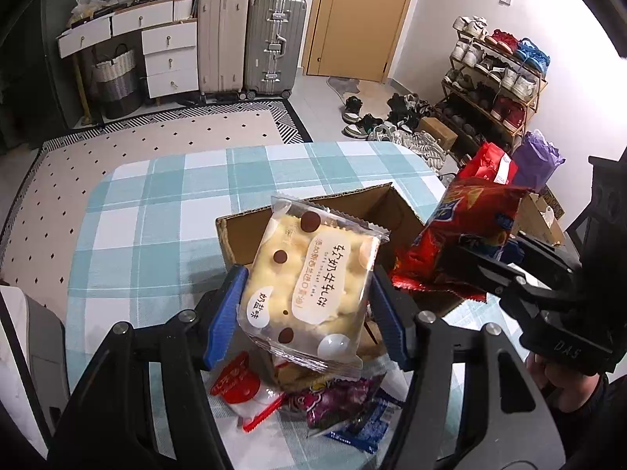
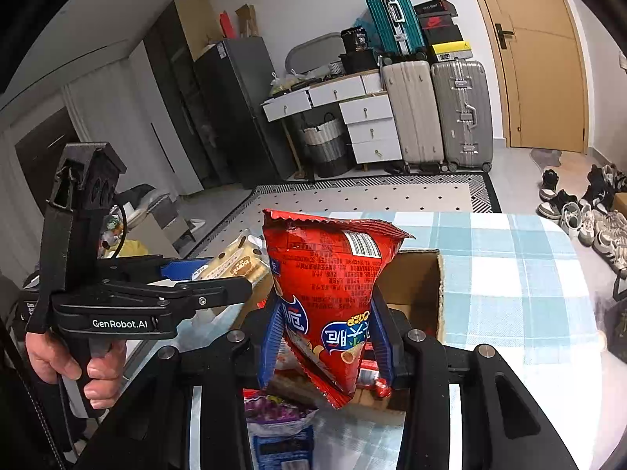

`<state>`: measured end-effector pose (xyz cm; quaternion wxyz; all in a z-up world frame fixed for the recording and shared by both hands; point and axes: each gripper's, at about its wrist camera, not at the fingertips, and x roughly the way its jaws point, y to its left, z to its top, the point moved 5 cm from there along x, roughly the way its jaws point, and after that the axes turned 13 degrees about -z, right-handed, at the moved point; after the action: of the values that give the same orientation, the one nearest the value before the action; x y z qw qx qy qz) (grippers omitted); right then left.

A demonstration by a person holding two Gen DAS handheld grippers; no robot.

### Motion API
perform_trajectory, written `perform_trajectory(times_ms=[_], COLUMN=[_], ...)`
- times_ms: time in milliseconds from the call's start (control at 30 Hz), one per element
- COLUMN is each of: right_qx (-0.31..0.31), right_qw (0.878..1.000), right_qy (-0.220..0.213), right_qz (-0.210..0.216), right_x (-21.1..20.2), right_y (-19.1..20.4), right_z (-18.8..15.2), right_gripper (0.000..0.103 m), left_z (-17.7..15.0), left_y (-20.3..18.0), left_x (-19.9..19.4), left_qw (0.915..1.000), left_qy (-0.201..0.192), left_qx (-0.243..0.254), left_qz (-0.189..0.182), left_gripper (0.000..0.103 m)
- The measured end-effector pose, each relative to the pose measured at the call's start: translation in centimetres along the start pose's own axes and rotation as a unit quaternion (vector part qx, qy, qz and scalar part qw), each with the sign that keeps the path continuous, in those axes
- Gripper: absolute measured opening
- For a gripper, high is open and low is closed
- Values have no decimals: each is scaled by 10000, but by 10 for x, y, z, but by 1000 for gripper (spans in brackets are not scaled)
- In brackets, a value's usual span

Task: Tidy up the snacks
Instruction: 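Carry the red chip bag and cream bun pack over the box, then open both tools to drop the bags into the box and withdraw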

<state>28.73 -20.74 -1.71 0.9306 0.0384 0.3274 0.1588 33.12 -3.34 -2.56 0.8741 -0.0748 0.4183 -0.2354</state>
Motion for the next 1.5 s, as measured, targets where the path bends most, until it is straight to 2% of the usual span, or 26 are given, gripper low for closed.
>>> perform_trajectory(times_ms=[200,400,433,467,533,733,833,1000,1233,1500], right_qx=[-67,-77,-90,-99,-85,-73,-17,-24,-56,-113], right_qw=[9999,9996,9995,9994,9993,9995,9996,9996,9995,9992], right_qy=[103,208,232,268,259,135,59,-36,-158,-306], right_qz=[-60,-167,-177,-194,-264,-286,-263,-261,-251,-240], right_x=[21,43,47,50,54,48,41,28,6,-21], right_y=[-5,-9,-10,-10,-13,-19,-20,-17,-11,0], right_z=[-1,-3,-4,-5,-7,-7,-6,-6,-6,-10], right_gripper=[40,43,45,52,58,61,66,67,67,72], left_z=[3,6,6,7,7,4,1,-2,-6,-10], left_y=[7,10,11,11,12,7,5,-2,-10,-15], left_x=[25,45,47,49,49,43,38,24,-1,-37], left_qw=[9999,9992,9992,9992,9992,9994,9995,9996,9998,9997], left_qy=[127,243,232,240,216,196,191,128,-10,-238], left_qx=[-36,-80,-86,-90,-84,-35,7,17,32,29], left_qz=[-39,-295,-307,-313,-325,-283,-251,-242,-215,-105], left_gripper=[60,60,65,74,80,80,80,80,80,82])
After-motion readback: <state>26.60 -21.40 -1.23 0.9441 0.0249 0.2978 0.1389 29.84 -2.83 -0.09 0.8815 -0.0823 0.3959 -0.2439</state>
